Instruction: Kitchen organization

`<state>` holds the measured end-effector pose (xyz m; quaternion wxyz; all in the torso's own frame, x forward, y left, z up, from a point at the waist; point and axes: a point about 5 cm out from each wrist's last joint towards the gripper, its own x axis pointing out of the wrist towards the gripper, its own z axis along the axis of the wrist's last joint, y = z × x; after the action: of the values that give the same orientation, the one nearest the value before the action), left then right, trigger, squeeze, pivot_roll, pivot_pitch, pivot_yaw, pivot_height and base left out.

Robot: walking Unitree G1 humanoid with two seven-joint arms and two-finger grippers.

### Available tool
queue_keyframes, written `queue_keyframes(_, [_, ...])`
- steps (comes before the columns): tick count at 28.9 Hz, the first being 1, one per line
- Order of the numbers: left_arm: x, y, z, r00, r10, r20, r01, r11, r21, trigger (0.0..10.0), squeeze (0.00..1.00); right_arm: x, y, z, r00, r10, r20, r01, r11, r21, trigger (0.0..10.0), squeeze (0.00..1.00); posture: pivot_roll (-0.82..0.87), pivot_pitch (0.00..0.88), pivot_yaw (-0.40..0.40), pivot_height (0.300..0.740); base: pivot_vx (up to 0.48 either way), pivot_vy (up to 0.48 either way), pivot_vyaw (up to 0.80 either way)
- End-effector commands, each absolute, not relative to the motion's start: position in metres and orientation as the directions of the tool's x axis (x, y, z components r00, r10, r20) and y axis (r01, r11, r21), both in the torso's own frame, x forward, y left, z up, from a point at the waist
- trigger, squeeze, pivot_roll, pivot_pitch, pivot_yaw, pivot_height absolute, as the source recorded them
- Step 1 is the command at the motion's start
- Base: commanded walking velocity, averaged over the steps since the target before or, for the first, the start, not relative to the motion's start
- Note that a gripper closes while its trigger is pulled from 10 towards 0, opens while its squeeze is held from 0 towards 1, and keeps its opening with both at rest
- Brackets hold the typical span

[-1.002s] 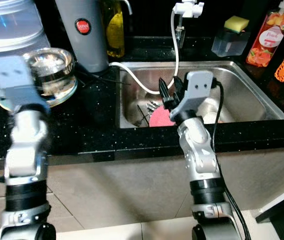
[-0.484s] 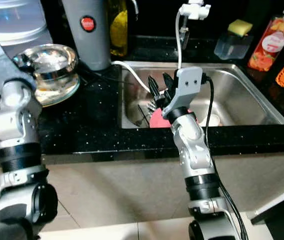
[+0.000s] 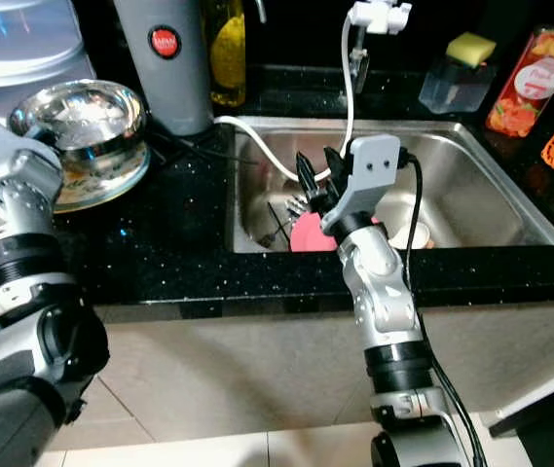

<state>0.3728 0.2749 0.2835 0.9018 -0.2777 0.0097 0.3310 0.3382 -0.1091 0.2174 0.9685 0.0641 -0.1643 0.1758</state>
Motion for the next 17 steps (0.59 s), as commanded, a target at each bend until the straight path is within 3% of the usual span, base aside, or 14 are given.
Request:
queue_keyframes(1, [0.373, 0.283, 0.283, 0.756, 0.614, -0.230, -0.635, 0.601, -0.485, 10.0, 0.00, 0.338, -0.112, 0.217, 0.888, 0.310, 0.341, -0.352, 0.933, 0.069, 10.0, 0.00, 0.18, 0.000, -0.060, 0.740, 0.000, 0.000, 0.00])
queue_keyframes(4, [0.374, 0.292, 0.274, 0.730, 0.624, -0.278, -0.670, 0.576, -0.467, 10.0, 0.00, 0.338, -0.110, 0.218, 0.886, 0.314, 0.341, -0.357, 0.932, 0.069, 10.0, 0.00, 0.18, 0.000, -0.060, 0.740, 0.000, 0.000, 0.00])
queue_keyframes(5, [0.375, 0.295, 0.271, 0.723, 0.627, -0.290, -0.680, 0.575, -0.455, 5.6, 0.00, 0.338, -0.110, 0.218, 0.885, 0.316, 0.342, -0.359, 0.931, 0.068, 10.0, 0.00, 0.18, 0.000, -0.060, 0.740, 0.000, 0.000, 0.00])
queue_keyframes(6, [0.375, 0.295, 0.271, 0.723, 0.627, -0.290, -0.680, 0.575, -0.455, 5.6, 0.00, 0.338, -0.110, 0.218, 0.885, 0.316, 0.342, -0.359, 0.931, 0.068, 10.0, 0.00, 0.18, 0.000, -0.060, 0.740, 0.000, 0.000, 0.00])
queue_keyframes(7, [0.376, 0.295, 0.266, 0.720, 0.623, -0.307, -0.688, 0.581, -0.436, 0.0, 0.00, 0.338, -0.110, 0.218, 0.885, 0.314, 0.343, -0.357, 0.932, 0.068, 10.0, 0.00, 0.18, 0.000, -0.058, 0.740, 0.000, 0.000, 0.00])
queue_keyframes(17, [0.379, 0.287, 0.253, 0.728, 0.588, -0.353, -0.684, 0.590, -0.429, 0.0, 0.00, 0.336, -0.112, 0.219, 0.884, 0.311, 0.348, -0.357, 0.931, 0.074, 10.0, 0.00, 0.17, 0.000, -0.045, 0.740, 0.000, 0.000, 0.00])
